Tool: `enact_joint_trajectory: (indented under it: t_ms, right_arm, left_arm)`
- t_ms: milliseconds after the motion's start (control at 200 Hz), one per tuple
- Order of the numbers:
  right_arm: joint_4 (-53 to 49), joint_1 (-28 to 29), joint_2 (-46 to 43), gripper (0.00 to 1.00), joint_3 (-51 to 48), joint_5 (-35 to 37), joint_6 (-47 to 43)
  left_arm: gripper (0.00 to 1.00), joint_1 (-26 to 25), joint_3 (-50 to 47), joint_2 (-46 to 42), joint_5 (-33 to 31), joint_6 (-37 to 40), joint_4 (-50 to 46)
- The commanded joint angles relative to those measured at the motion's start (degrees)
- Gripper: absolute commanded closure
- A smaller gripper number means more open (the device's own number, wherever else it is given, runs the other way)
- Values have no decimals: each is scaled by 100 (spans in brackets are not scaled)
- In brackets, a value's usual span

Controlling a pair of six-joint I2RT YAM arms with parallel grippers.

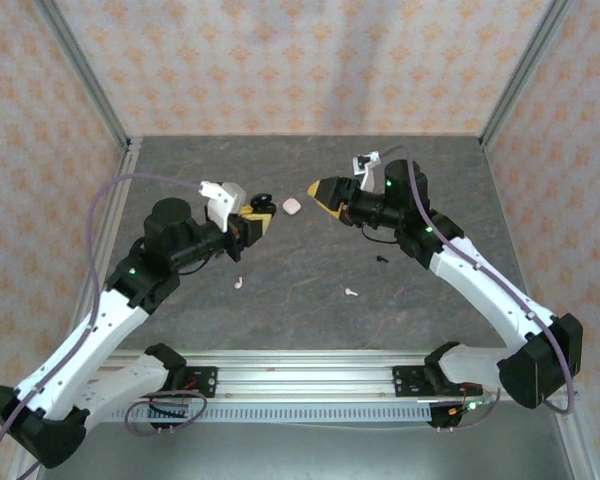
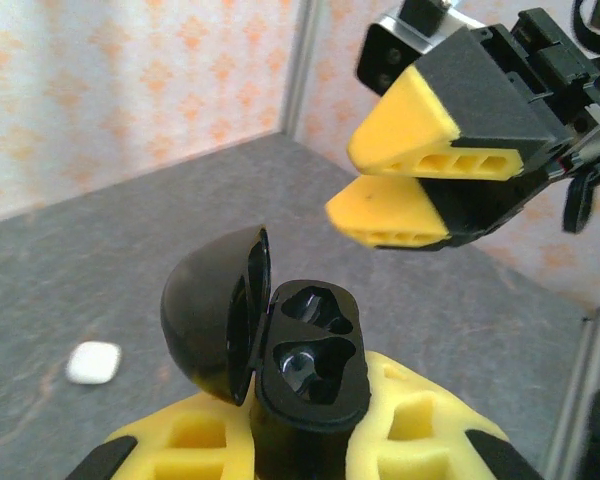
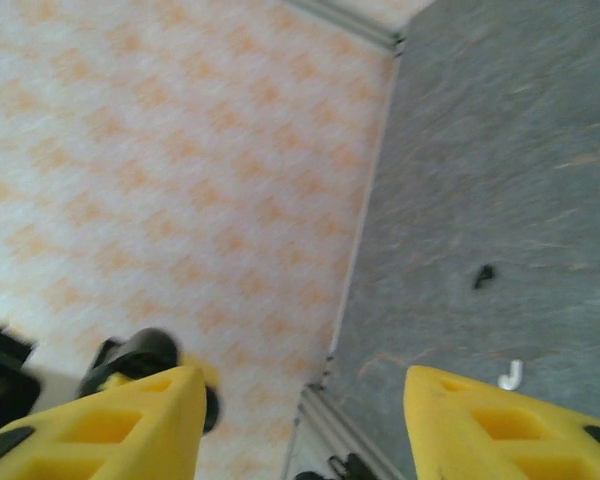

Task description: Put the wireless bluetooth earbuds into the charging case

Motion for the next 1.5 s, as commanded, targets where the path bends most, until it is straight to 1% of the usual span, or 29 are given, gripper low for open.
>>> enact_joint_trajectory:
  t_ms: [0,165,345,415,585,836,1031,1181,1326,1496]
  right_arm:
    - [-1062,64,296,50,362,891,-191]
    - [-1887,592,1336,53,1190,1459,-479]
    - [-2474,1225,2745,56,2297,1737,-511]
    - [-2636,1445,3264,57,2664,1922,-369]
    - [-2679,1941,4456,60,3403,2245,36]
    - [-3196,2487,6093,61,5078,2432,194]
    - [-3643,2653,6921,64,6214,2744,101]
    - [-3865,2685,7282,64,6719,3068,3]
    - [-4023,2713,7542,58,7087,3415,-71]
    - [-4210,2766,7998,54,7761,3550,-85]
  left_arm:
    - [100,44,157,-357,-777,445,-841]
    - [100,51,55,-928,-1245,493,-1315]
    - [100,44,-120,-1488,-1675,467,-1688]
    - [100,44,-216,-1672,-1695,466,-1766]
    - [100,48,-403,-2091,-1735,340,-1865]
    - [100,46,-570,-2537,-1697,69,-2146]
    - [100,47,-599,-2822,-1787,-60,-2338]
    - [100,50,-692,-2918,-1818,9,-2284]
    - [100,45,-727,-2906,-1785,14,-2220]
    - [100,49,-689,-2912,-1808,187,-2270]
